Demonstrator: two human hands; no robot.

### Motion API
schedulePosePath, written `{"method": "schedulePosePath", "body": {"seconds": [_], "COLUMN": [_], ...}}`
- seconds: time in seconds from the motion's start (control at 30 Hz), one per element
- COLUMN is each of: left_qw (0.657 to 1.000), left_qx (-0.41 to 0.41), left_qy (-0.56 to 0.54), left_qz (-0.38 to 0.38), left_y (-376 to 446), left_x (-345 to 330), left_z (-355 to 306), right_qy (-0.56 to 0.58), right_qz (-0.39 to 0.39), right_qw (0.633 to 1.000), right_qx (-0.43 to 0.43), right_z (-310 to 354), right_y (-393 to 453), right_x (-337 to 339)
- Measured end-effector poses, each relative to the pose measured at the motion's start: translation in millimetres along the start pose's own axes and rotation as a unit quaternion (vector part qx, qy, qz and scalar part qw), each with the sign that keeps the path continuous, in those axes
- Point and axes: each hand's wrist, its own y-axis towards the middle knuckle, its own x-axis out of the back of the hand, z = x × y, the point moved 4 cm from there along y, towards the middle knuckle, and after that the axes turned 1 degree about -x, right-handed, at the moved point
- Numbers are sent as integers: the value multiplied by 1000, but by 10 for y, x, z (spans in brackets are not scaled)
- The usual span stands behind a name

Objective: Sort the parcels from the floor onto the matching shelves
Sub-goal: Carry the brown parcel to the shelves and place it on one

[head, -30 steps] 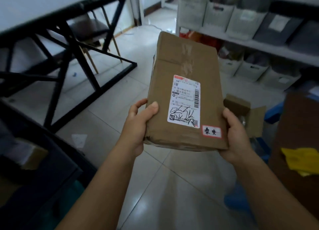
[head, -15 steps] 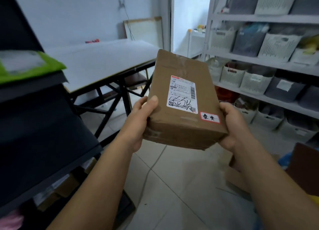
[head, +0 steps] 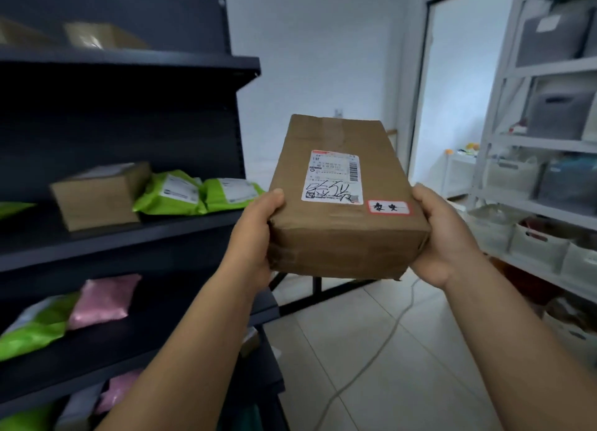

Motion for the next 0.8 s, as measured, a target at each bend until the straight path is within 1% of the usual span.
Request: {"method": "schedulePosePath", "body": {"seconds": [0.13,0.27,0.4,0.57,0.7,0.8], "left_qw": [997,990,980,968,945,933], "left_qx": [-41,-83,-109,-124,-199,-221], "left_qy": [-23,-34,-41,-13,-45,-27], "left_qz": [-57,-113,-164,-216,-257,-284], "left_y": [-356,-662,-946,-1310,-1633,-1862], "left_x": [178,462,838,1303,1829,2256], "left_z": [-224,-410,-533,-754,-1010,-1167], "right_qy": [-10,-13,20,66,67,68], "right_qz": [84,149,191,239,292,334], "right_qw": [996,989,981,967,953,939], "right_qx": [17,3,-6,-53,-45,-44], "right_z": [136,115,-37,-284,-479,-633], "right_y": [-127,-230,-281,-380,-566,-739], "right_x": [-337,-711,-1090,-1638,-2266,-2749]}}
